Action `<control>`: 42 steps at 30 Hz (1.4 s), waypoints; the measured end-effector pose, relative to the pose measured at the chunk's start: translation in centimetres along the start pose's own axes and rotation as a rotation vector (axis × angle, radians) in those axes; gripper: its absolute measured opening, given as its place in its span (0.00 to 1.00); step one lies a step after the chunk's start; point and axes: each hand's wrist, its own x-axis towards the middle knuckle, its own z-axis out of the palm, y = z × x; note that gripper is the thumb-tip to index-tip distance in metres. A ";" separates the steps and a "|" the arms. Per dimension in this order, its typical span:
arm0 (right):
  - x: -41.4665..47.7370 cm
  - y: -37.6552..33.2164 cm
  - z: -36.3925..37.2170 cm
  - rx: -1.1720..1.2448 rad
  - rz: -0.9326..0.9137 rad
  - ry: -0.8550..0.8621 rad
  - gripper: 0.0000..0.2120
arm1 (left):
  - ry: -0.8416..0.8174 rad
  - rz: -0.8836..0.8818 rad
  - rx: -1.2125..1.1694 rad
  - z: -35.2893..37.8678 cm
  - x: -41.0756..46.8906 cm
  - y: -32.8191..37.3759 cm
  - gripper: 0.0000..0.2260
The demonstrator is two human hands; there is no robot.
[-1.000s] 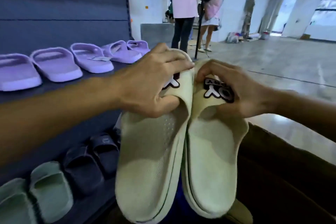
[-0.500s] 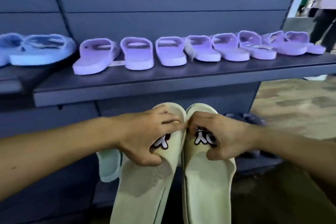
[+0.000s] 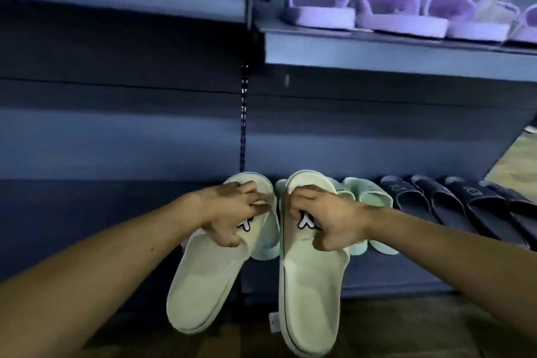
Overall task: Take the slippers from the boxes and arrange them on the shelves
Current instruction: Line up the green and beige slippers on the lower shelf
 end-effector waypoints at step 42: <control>23.3 -6.4 11.2 0.041 0.576 0.055 0.22 | 0.069 -0.964 -0.568 18.0 -6.1 -12.1 0.23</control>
